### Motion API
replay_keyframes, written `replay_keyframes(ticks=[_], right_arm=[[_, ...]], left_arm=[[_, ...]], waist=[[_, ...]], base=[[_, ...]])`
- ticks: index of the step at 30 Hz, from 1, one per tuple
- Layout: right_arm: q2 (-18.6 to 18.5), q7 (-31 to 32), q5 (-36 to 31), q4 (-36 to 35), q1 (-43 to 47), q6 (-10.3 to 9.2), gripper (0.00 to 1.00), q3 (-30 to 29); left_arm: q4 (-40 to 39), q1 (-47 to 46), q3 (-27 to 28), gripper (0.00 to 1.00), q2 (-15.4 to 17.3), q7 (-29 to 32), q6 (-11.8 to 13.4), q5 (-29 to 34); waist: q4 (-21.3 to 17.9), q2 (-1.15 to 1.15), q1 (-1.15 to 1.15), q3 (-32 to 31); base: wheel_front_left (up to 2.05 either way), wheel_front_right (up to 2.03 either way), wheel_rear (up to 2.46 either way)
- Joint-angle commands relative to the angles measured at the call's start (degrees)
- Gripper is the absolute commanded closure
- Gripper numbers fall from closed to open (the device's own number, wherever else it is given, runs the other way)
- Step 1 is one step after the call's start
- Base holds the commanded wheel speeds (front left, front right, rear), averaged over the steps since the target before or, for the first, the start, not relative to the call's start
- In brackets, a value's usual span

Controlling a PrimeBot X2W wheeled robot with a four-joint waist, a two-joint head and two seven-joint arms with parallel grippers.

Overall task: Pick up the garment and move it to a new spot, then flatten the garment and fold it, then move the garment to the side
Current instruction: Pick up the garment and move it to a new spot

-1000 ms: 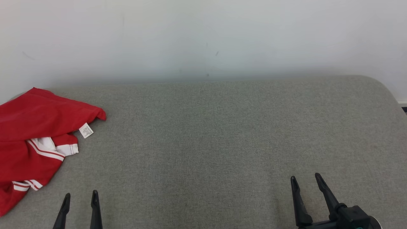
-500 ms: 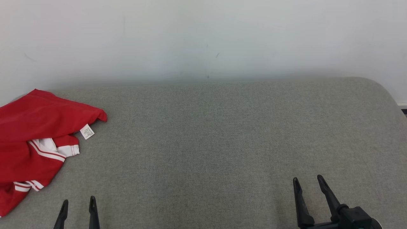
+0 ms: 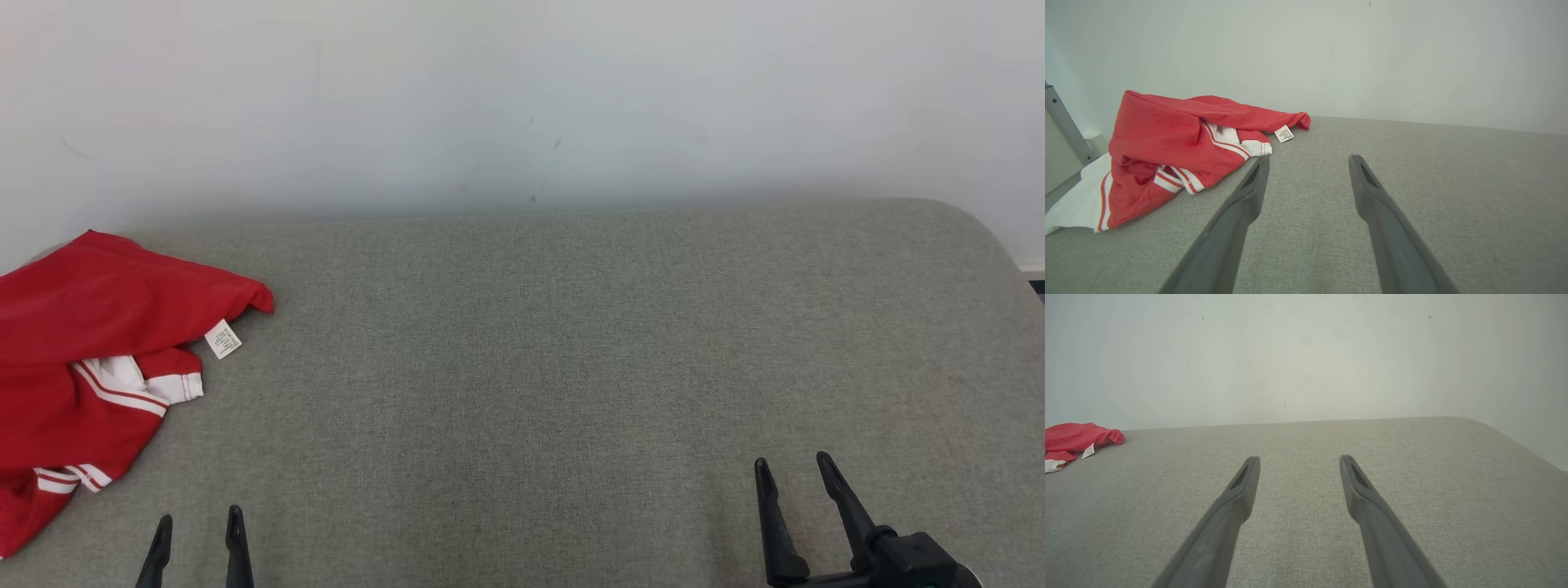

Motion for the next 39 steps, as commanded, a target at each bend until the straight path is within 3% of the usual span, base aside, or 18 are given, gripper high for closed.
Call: replay_keyframes(ticks=[1,28,39], right_arm=[[-0.07,-0.08,0.44,0.07,0.32,-0.12,0.00,-0.08],[-0.07,-0.08,0.43,-0.13,0.62,-0.12,0.00,0.11],[-0.06,-0.08,1.18,0.08,0.81,-0.12,0.00,-0.09]], left_arm=[[-0.20,0.67,0.13,0.00,-0.13,-0.16,0.04,0.07],[-0.82,0.86,0.16,0.00,-0.15,-0.16,0.28,-1.16],[-0.46,0.18,0.34,0.00,-0.13,-0.16,0.39,-0.52]], waist=[[0.01,0.00,0.00,0.01],[0.09,0.00,0.00,0.25],[3.48,0.00,0.00,0.37]], base=[[0.00,0.00,0.00],[0.00,0.00,0.00],[0.00,0.00,0.00]])
